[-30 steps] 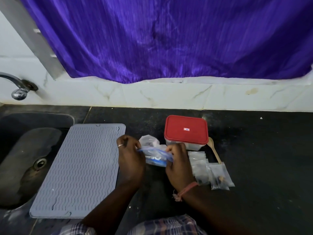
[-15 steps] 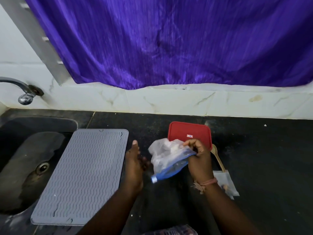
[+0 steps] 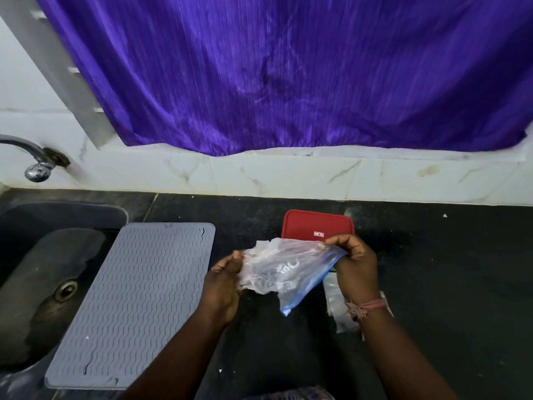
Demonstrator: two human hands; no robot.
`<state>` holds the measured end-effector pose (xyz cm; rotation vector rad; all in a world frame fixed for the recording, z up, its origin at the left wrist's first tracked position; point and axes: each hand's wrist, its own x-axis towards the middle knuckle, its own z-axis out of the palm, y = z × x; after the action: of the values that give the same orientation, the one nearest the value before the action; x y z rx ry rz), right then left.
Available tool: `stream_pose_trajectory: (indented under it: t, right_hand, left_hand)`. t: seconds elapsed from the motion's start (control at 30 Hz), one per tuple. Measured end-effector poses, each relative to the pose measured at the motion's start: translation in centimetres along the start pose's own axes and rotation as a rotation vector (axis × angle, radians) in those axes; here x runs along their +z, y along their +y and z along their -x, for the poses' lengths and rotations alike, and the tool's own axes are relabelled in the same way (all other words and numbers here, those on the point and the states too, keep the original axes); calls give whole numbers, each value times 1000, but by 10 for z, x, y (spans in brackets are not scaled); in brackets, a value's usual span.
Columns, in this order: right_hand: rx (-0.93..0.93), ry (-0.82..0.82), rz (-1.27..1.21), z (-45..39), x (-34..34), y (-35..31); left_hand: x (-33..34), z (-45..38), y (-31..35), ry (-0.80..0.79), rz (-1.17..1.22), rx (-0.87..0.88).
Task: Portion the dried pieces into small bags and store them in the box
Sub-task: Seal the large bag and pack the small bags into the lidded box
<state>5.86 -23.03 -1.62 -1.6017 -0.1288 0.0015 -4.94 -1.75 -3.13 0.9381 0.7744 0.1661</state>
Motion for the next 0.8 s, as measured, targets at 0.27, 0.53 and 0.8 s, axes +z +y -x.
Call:
stream_pose_trajectory:
  t: [0.27, 0.53, 0.8]
  right_hand:
    - [230, -72, 102, 0, 8, 16]
    - [690, -382, -201, 39, 26, -15]
    - [375, -60, -195, 20, 18, -5]
  left_hand:
    - [9, 23, 5, -299, -253, -173]
    - [4, 9, 10, -16, -395, 163]
    - [-16, -6, 13, 160, -378, 198]
